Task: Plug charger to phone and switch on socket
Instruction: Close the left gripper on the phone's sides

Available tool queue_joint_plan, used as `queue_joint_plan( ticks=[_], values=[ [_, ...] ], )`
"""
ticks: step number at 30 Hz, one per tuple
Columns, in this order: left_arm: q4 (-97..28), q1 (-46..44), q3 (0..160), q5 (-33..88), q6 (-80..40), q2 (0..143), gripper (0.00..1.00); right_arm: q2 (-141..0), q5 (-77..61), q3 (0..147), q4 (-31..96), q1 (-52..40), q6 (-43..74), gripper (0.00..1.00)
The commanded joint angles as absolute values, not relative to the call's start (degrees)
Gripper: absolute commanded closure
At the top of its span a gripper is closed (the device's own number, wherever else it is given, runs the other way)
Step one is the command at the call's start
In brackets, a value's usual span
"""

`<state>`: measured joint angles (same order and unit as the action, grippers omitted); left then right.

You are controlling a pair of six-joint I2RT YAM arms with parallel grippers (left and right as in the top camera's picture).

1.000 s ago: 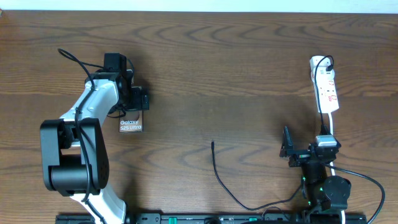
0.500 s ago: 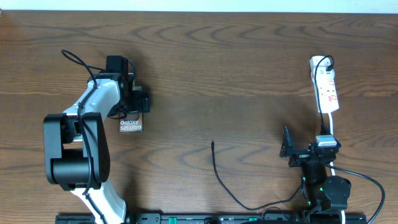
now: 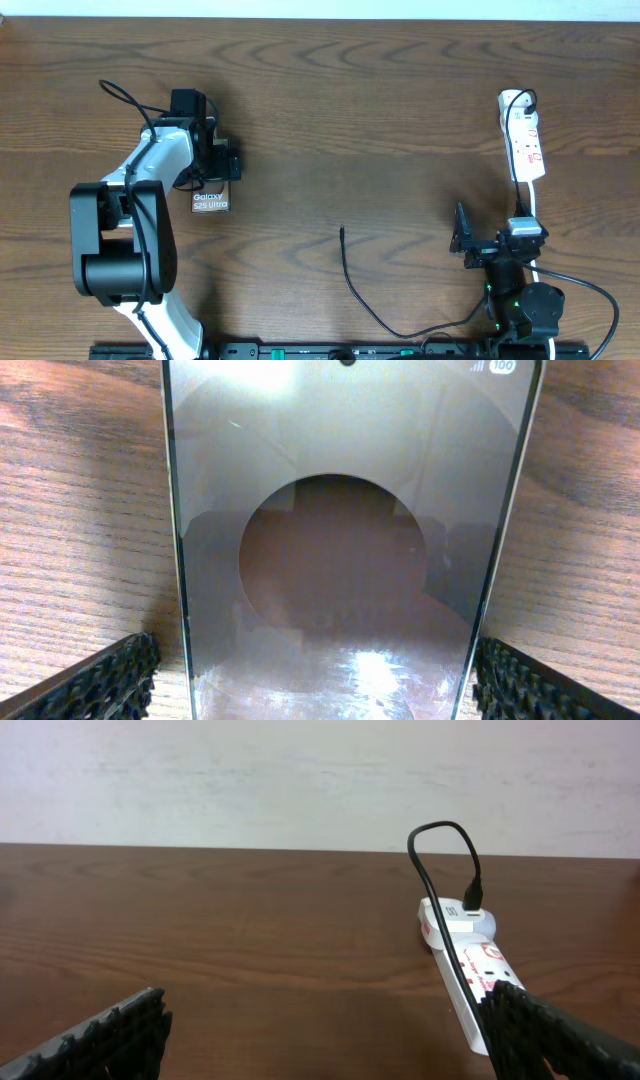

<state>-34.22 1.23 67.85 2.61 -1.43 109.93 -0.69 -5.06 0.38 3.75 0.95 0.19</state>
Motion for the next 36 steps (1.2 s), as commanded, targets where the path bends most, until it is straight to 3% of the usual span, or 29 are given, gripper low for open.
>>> queue_joint_plan(
  ticks=[1,29,36],
  values=[
    [-34.24,1.15,67.70,1.89,-0.71,111.39,0.02,-0.38,-4.45,0.32,4.03,0.80,-0.47,0.01],
    [-34.83,1.15,67.72,2.31,-0.71,111.87,0.01,-0.38,-4.45,0.32,4.03,0.80,-0.47,0.01],
    [-35.48,1.15,67.72,2.31,-0.71,111.87,0.13,-0.38,-4.45,0.32,4.03,0.80,-0.47,0.01]
  ],
)
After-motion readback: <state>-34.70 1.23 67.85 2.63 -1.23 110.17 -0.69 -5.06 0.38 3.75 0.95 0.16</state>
